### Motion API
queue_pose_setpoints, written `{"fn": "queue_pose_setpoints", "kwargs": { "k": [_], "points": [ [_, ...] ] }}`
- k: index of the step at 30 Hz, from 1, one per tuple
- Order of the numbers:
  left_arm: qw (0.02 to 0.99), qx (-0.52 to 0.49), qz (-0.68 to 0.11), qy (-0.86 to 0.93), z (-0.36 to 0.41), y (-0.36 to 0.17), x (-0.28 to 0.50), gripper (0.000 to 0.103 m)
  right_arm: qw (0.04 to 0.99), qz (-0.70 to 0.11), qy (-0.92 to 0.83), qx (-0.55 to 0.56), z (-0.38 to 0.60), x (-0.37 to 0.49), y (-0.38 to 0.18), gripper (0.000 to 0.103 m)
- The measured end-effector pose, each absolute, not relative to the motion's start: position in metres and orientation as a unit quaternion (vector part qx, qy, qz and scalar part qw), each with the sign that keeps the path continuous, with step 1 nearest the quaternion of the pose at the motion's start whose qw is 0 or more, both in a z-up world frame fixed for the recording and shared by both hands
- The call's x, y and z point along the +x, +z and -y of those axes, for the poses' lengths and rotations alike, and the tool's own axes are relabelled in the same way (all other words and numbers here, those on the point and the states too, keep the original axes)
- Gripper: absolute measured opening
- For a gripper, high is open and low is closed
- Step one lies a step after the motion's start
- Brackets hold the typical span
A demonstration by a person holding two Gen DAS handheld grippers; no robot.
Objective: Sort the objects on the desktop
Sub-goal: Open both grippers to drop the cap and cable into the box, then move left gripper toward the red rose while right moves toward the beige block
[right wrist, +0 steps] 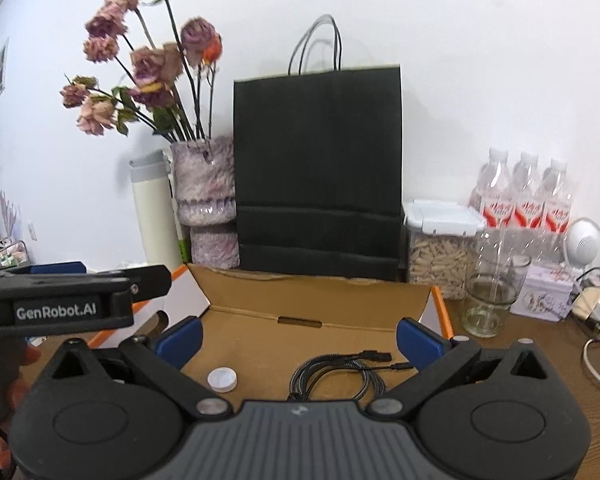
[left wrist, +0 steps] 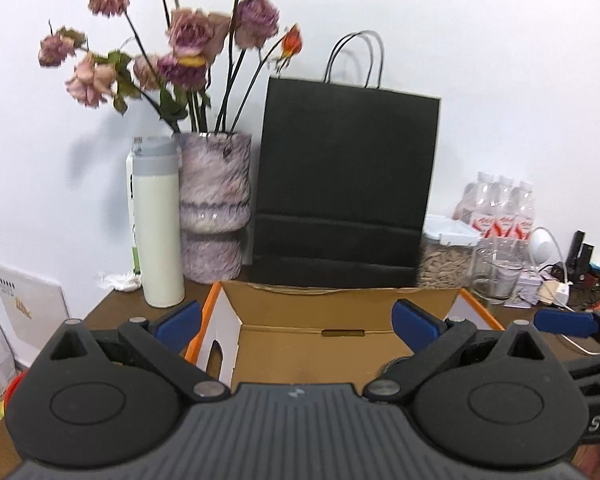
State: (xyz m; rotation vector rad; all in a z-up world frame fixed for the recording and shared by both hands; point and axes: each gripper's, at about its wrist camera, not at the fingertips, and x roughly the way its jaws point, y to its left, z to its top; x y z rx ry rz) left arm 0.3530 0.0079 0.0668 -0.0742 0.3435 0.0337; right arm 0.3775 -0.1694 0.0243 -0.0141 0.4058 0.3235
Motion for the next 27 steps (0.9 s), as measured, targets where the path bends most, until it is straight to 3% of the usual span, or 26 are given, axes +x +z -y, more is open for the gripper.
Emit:
{"fn": "queue_pose_setpoints", "kwargs": {
  "k": [11,27],
  "points": [
    [0.988,-0.041,-0.150,0.006,-0.014,0.073,0.289,0.103,0.972,-0.169,0.160,-0.038,0.176,0.313,0.034,0.103],
    [0.980,-0.022,-0.199,0.002,-0.026,0.038,0.210,0.103,0.957,-0.233,0.167,-0.052,0.176,0.230,-0.014,0.103]
  ]
}}
